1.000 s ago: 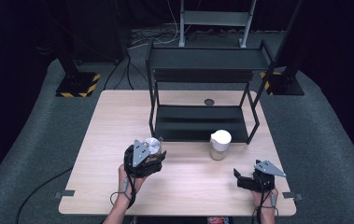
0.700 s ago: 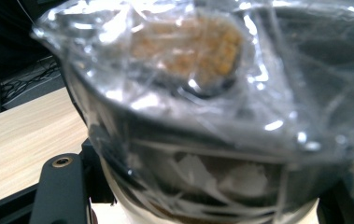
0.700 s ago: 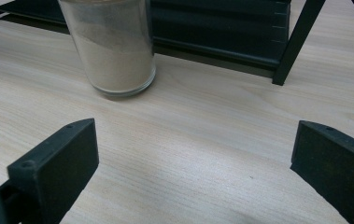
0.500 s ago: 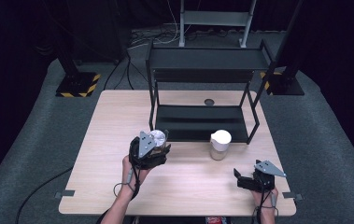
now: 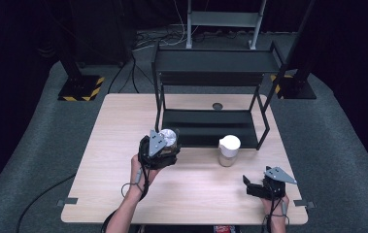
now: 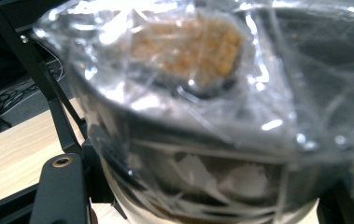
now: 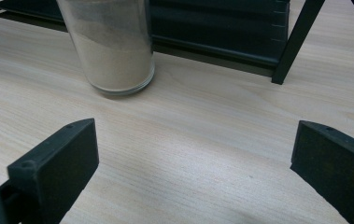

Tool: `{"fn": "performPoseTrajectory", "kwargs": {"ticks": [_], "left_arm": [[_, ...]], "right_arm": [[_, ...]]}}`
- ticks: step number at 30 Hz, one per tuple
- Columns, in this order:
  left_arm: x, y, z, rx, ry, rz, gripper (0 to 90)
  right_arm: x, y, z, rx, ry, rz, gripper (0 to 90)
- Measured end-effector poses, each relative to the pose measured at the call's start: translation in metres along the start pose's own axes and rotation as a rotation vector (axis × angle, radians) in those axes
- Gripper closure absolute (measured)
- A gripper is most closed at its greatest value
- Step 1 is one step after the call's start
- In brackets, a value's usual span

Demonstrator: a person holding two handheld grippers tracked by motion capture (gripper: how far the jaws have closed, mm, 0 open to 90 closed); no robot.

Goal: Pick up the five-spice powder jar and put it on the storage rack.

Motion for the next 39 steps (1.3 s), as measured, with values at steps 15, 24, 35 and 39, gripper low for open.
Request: {"fn": "performPoseTrajectory", "kwargs": {"ticks": [15, 24, 35, 39], "left_arm": [[0.008, -0.011, 0.005, 0.013, 0.0, 0.003, 30.5], [0.014, -0.018, 0.009, 0.017, 0.005, 0.001, 30.5], [0.019, -0.024, 0.015, 0.02, 0.004, 0.003, 30.5], [0.023, -0.026, 0.017, 0.023, 0.005, 0.007, 30.5]], "right_arm": [[0.001, 0.0, 0.0, 0.001, 0.002, -0.002, 0.0], [0.001, -0.001, 0.001, 0.006, 0.006, -0.005, 0.0], [0.001, -0.001, 0.001, 0.007, 0.005, -0.005, 0.0], [0.001, -0.001, 0.0, 0.005, 0.005, -0.006, 0.0]]}}
Point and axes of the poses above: each handheld gripper's, and its own axes: y roughly backward along the jaws, z roughly out of its top, x roughly to its left, the point moved 8 cm from there along -y, roughly forward along the jaws, and after that the axes turned 7 degrees about -x, right-handed, at the moved point
